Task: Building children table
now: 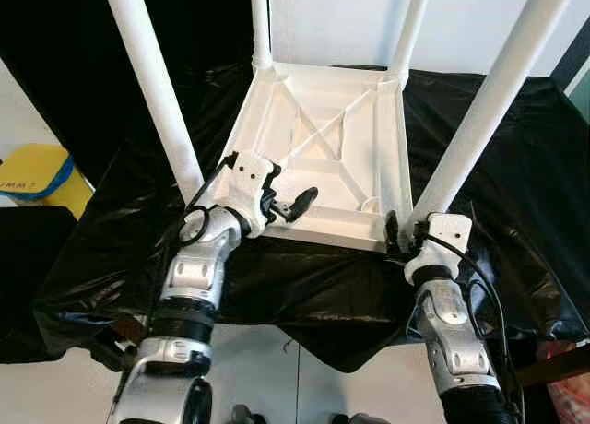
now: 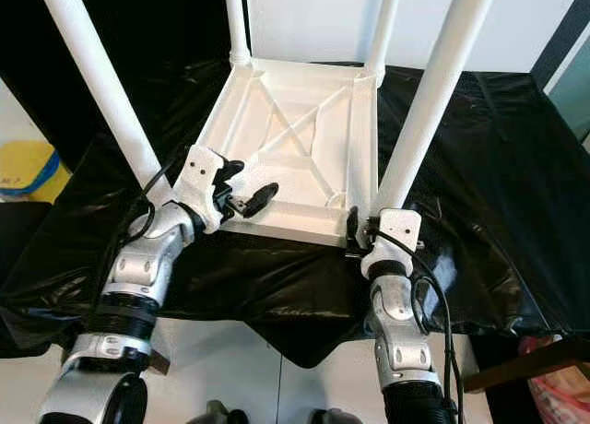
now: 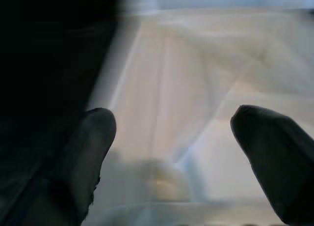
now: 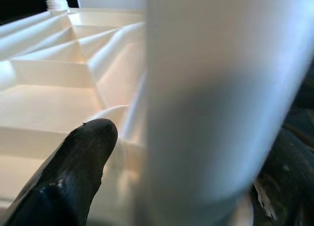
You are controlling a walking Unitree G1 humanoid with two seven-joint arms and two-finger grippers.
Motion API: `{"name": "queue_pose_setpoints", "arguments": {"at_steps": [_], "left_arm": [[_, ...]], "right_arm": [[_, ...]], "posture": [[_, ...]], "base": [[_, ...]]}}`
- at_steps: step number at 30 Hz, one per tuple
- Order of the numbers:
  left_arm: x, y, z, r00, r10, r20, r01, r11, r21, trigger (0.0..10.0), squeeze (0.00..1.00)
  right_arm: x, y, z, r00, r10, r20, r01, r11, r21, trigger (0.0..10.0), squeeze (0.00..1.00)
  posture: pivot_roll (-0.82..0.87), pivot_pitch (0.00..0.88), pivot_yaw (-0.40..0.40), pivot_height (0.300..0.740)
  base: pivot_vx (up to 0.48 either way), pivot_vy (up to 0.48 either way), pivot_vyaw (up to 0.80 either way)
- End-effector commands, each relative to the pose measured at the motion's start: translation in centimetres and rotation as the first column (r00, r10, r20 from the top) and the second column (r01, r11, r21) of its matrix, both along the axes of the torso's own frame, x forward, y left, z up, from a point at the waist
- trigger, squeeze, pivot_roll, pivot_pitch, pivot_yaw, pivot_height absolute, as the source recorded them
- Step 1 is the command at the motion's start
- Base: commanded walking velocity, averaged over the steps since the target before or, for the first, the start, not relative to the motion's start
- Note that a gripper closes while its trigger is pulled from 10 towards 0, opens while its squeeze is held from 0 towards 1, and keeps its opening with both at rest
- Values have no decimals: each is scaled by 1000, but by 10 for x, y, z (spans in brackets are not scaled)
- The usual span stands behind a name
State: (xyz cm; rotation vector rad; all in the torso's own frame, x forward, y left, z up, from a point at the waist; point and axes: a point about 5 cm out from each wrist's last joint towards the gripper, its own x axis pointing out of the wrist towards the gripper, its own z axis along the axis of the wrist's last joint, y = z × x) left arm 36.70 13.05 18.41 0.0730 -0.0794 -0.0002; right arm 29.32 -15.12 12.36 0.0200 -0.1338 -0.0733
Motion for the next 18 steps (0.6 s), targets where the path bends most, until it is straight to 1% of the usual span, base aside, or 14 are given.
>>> {"name": "queue_pose_setpoints", "arguments": {"at_steps": [1,2,3,4,5,7,12,14,15,16,17,18], "left_arm": [[1,10,-6,988,147,-37,-148,989,-9,10000,0],[1,10,-6,988,147,-37,-148,989,-9,10000,0],[2,18,-8,962,266,-62,-266,964,-2,10000,0],[2,21,-9,947,314,-71,-315,949,-15,10000,0],[2,21,-9,947,314,-71,-315,949,-15,10000,0],[1,26,-9,927,370,-67,-372,928,-21,10000,0],[-2,30,-10,910,409,-70,-412,910,-38,10000,0],[-2,30,-10,889,453,-68,-456,889,-41,10000,0],[-2,30,-10,889,453,-68,-456,889,-41,10000,0],[-3,32,-11,880,471,-56,-474,880,-45,10000,0],[-3,32,-11,880,471,-56,-474,880,-45,10000,0],[-5,33,-11,873,485,-47,-487,872,-48,10000,0]], "right_arm": [[0,-1,-1,1000,3,-14,-3,1000,2,10000,0],[0,-1,-1,1000,3,-14,-3,1000,2,10000,0],[1,-2,-1,1000,12,-19,-12,1000,-3,10000,0],[3,-2,-1,1000,17,-20,-17,1000,-4,10000,0],[3,-2,-1,1000,17,-20,-17,1000,-4,10000,0],[6,-4,1,1000,22,-20,-22,1000,-6,10000,0],[13,-7,4,998,53,-20,-53,998,-14,10000,0],[17,-7,4,997,70,-29,-71,997,-21,10000,0],[17,-7,4,997,70,-29,-71,997,-21,10000,0],[21,-7,4,995,91,-37,-92,995,-28,10000,0],[21,-7,4,995,91,-37,-92,995,-28,10000,0],[24,-7,4,993,106,-43,-107,994,-33,10000,0]], "posture": [[-84,90,-19,740],[-84,90,-19,740],[-84,94,-19,740],[-84,98,-20,740],[-84,98,-20,740],[-84,99,-19,740],[-85,105,-16,740],[-82,108,-15,740],[-82,108,-15,740],[-80,109,-14,740],[-80,109,-14,740],[-80,109,-14,740]], "base": [[0,0,0],[0,0,0],[0,0,0],[0,0,0],[0,0,0],[0,0,0],[0,0,0],[0,0,0],[0,0,0],[0,0,0],[0,0,0],[0,0,0]]}}
